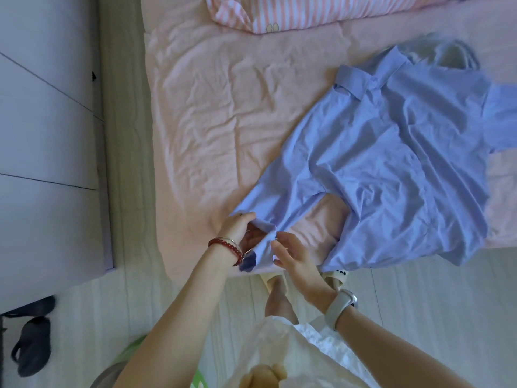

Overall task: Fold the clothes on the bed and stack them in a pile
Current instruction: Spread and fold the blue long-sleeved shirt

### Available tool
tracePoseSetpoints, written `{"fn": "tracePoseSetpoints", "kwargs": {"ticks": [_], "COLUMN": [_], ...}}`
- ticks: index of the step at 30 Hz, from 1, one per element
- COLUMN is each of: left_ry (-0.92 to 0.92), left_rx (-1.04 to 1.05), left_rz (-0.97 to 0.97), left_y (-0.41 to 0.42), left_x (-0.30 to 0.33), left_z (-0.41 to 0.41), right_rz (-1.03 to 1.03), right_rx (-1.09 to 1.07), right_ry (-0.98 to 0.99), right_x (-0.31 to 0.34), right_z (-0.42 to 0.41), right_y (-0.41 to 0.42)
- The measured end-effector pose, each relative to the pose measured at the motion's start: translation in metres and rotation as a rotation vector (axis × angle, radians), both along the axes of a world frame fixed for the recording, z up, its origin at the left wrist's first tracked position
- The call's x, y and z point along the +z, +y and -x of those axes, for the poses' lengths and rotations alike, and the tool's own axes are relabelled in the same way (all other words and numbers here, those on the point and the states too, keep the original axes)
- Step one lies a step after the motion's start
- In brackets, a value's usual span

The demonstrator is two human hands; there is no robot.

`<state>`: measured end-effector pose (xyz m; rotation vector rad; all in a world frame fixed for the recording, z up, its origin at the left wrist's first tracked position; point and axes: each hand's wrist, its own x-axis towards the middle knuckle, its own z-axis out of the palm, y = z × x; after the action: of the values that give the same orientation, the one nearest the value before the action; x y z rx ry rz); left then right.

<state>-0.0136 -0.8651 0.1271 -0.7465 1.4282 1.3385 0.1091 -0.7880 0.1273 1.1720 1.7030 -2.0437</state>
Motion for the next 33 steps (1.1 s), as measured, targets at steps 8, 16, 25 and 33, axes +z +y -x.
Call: {"fn": "tracePoseSetpoints", "kwargs": {"ticks": [8, 16, 25, 33], "left_ry": [-0.132, 0.657, 0.993, 0.751], "left_rx": [-0.077, -0.723, -1.520, -1.634], "left_rz": [-0.294, -0.096, 0.250, 0.447], "left_y": [0.084, 0.153, 0.242, 0.353], "left_x": [0.023, 0.018, -0.034, -0.084], "left_z": [-0.013, -0.027, 0.002, 0.036], "right_rz": [-0.025, -0.572, -0.811, -0.760], "right_rx": [-0.369, -0.240, -0.180, -0.092], "right_ry": [-0.148, -0.222, -0.075, -0.057], "right_x": [0.011, 0.024, 0.043, -0.010], "right_z": [-0.011, -0.047, -0.065, -0.025], "right_y": [0.070, 0.173, 0.346, 0.540]}}
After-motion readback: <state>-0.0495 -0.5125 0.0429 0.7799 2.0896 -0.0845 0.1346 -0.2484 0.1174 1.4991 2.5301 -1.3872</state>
